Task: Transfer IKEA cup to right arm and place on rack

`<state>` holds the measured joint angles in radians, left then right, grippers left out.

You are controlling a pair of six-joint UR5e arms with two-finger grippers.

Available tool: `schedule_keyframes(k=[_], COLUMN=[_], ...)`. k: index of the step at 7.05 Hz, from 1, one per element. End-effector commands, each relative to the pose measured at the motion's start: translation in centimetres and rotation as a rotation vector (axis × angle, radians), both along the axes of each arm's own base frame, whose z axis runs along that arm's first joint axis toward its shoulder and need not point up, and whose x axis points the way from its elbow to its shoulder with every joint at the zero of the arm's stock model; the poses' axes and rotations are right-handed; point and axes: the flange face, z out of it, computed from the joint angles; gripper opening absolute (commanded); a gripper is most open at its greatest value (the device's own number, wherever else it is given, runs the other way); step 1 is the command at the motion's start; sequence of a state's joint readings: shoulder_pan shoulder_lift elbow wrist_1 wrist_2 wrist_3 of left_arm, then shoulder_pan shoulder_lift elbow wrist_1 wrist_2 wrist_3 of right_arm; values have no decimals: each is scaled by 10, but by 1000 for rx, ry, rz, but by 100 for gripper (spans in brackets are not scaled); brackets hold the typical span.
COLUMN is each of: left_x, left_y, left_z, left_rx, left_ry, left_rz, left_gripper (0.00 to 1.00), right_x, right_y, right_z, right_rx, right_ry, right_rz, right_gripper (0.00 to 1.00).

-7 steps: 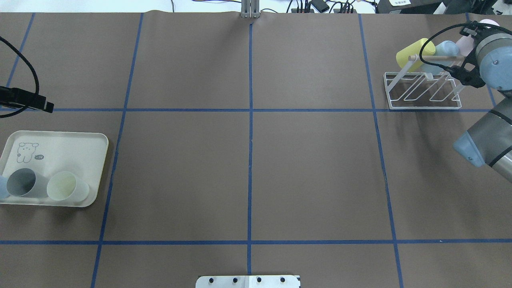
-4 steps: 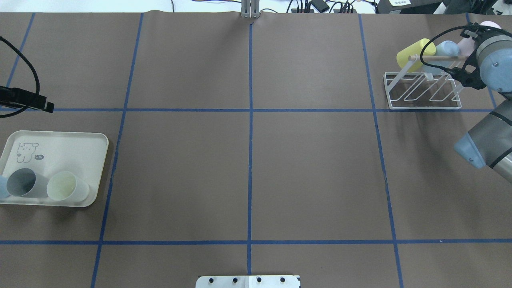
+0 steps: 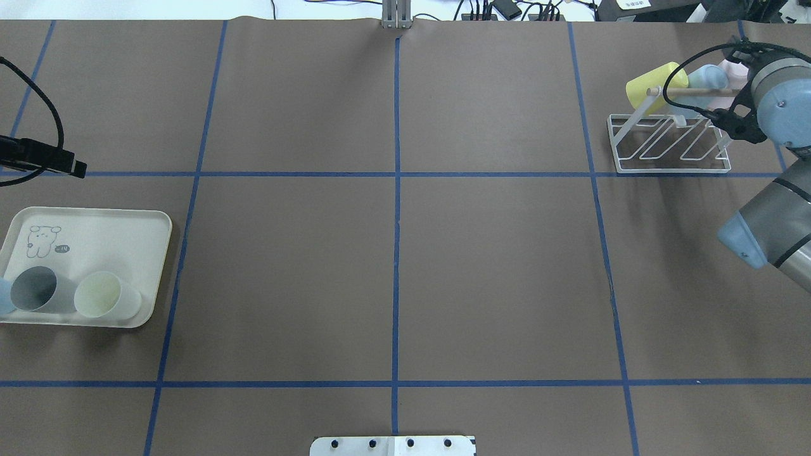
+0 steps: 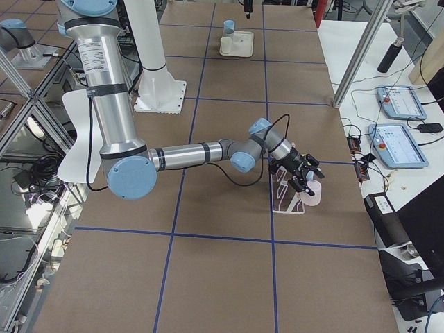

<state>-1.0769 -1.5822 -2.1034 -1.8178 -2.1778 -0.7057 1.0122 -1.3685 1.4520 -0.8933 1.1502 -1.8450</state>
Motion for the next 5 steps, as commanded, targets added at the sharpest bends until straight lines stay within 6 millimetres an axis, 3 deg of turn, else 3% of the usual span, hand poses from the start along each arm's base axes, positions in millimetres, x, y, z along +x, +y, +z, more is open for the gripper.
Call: schedule_keyframes(k=[1, 2, 3, 5], left_x=[0, 0, 0, 0], left_y=[0, 0, 0, 0], left_z=[0, 0, -1, -1], left_rx=[1, 1, 2, 4], left_ry=[0, 0, 1, 1], left_rz=[-1, -1, 0, -1], left_gripper=[100, 100, 100, 100], right_x=[-1, -2, -2, 10], right_y=[0, -2, -2, 12], right_z=[-3, -13, -34, -98], right_rx=[6, 20, 53, 148], right_ry=[-2, -14, -36, -100], right_rz=[-1, 2, 1, 7], right_gripper=[99, 99, 99, 98])
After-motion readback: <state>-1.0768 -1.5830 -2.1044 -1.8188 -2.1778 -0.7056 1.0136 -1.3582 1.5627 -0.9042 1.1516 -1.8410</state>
